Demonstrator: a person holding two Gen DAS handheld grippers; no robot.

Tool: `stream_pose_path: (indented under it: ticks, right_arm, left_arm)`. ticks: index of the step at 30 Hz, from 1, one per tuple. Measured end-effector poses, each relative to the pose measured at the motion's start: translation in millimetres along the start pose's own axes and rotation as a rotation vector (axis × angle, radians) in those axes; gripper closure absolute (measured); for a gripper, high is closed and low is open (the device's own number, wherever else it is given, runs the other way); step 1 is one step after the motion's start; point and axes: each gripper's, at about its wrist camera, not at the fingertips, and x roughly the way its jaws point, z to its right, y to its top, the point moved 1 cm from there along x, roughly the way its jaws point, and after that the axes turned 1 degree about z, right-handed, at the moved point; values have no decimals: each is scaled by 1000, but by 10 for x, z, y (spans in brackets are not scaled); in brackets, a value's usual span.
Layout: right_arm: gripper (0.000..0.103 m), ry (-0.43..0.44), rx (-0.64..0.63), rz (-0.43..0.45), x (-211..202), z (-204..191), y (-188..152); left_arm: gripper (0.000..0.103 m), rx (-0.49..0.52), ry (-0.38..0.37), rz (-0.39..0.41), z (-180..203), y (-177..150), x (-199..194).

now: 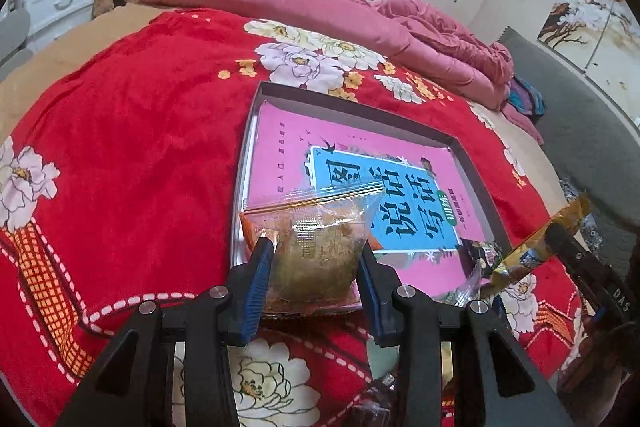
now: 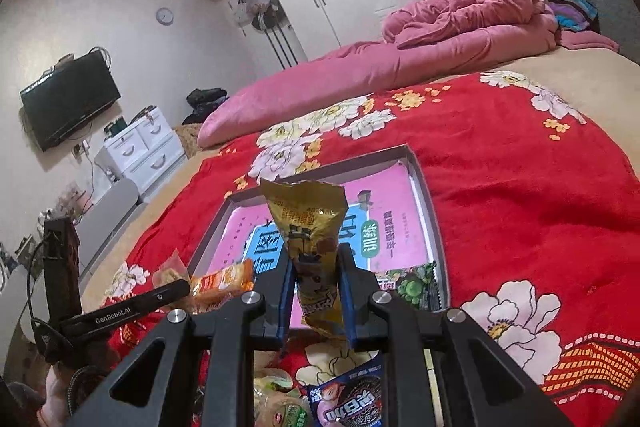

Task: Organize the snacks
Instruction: 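Carry the pastry bag into the tray with left gripper while right gripper lifts gold snack stick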

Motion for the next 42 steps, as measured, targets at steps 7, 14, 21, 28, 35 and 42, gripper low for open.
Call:
stream_pose_path:
  ticks: [7, 14, 21, 28, 35, 42]
  right_arm:
    - [82, -7, 41, 18, -17, 87, 48]
    - [82, -13, 44, 30, -10, 93, 72]
    - [82, -15, 67, 37, 30, 82, 84]
    - [82, -9, 72, 30, 90, 55, 88]
    - [82, -7, 71, 15, 162, 49, 78]
    - [82, 8, 61, -7, 246, 5, 66]
  left_arm:
    - [61, 14, 3, 15, 44, 26, 26]
    - [61, 47, -2, 47, 145, 37, -14]
    - [61, 60, -17, 41, 245, 41, 46]
    - [61, 73, -28, 23, 310, 18, 110]
    - [61, 81, -26, 7, 335, 0, 173]
    - [61, 83, -24, -9, 345, 9, 247]
